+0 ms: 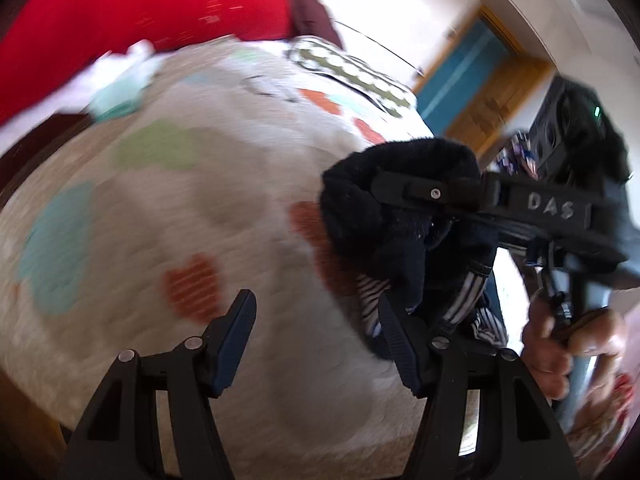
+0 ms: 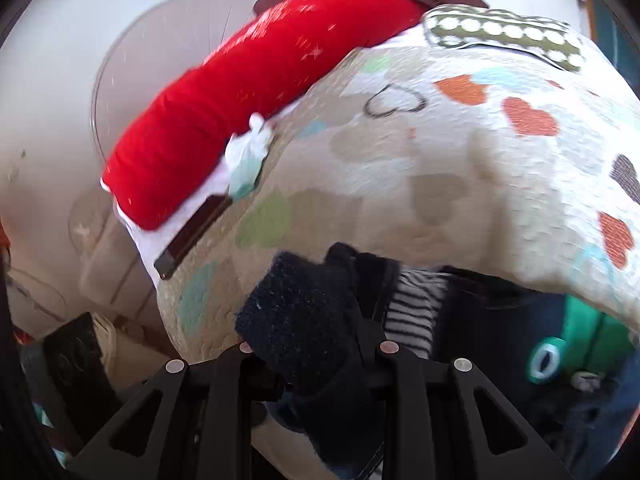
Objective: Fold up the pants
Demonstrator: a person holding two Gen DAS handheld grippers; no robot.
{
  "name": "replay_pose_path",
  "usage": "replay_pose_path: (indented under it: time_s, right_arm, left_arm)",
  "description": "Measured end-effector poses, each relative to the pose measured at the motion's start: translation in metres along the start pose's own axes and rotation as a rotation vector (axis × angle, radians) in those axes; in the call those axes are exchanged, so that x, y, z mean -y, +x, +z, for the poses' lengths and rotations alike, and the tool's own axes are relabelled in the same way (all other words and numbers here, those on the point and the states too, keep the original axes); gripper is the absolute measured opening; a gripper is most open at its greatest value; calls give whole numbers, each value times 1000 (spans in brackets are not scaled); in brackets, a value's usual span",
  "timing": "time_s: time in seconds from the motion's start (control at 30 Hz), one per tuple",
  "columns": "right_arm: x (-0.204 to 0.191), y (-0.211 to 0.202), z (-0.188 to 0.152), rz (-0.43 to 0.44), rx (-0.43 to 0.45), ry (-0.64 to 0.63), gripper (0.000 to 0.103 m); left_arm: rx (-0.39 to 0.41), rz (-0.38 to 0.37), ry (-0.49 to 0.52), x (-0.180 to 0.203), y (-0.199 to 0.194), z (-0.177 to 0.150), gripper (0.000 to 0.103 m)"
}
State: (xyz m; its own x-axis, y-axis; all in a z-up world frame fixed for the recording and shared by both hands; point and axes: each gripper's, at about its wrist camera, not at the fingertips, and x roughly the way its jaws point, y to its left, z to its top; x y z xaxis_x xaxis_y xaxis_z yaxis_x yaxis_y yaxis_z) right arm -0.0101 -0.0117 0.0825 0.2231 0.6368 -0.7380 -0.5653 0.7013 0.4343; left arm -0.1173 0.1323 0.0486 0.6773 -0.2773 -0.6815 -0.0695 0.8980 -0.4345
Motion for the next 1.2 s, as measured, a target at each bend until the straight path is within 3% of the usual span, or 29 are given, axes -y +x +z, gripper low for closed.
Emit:
replay_pose_path:
  time_s: [0.1,0.17,0.23,0.47,0.57,0.7,0.77,0.83,0.87,0.9,1.0,1.03,1.07,1.2]
  right_arm:
    - [23,-19,-10,34,36,61,25]
    - [36,-30,-16,55,61,97,25]
    - [50,-43,-22,64,94,124,25]
    - [97,-105,-57,152,261,241,25]
    - [112,-130,-72,205,326,287,25]
    - [129,-146,-85,211,378,332,26]
    - [147,-148,-99,166,385,399,39]
    - [170,-147,-114,22,365,487,58]
    - [184,-149,-124,-61,358,549,58]
    - [192,-151,-130,-80,365,581,58]
    - [209,-175,-148,-50,453,652,57]
    - [207,-181,-148,-42,479,641,51]
    - [201,-191,-146,-8,515,607,45]
    - [164,-194,-121,200,536,479,44]
  left_arm:
    - [-28,7,92,32,21,7,61]
    - [-58,9,142,54,32,11,32]
    - [-104,-12,170,73,39,12,20]
    - [-58,14,270,132,22,2,20]
    - [-39,6,265,141,12,1,20]
    - [-66,44,249,141,21,6,21]
    - [-91,53,233,137,23,3,23]
    - [-100,67,230,136,24,-1,28]
    - [-100,73,232,136,25,-2,31]
    - [-101,76,233,136,26,-2,31]
    - [-116,68,242,140,38,-1,33]
    - [-120,65,252,143,42,-2,35]
    - [-127,69,266,146,51,-3,37]
    - [-203,99,278,147,87,-12,37]
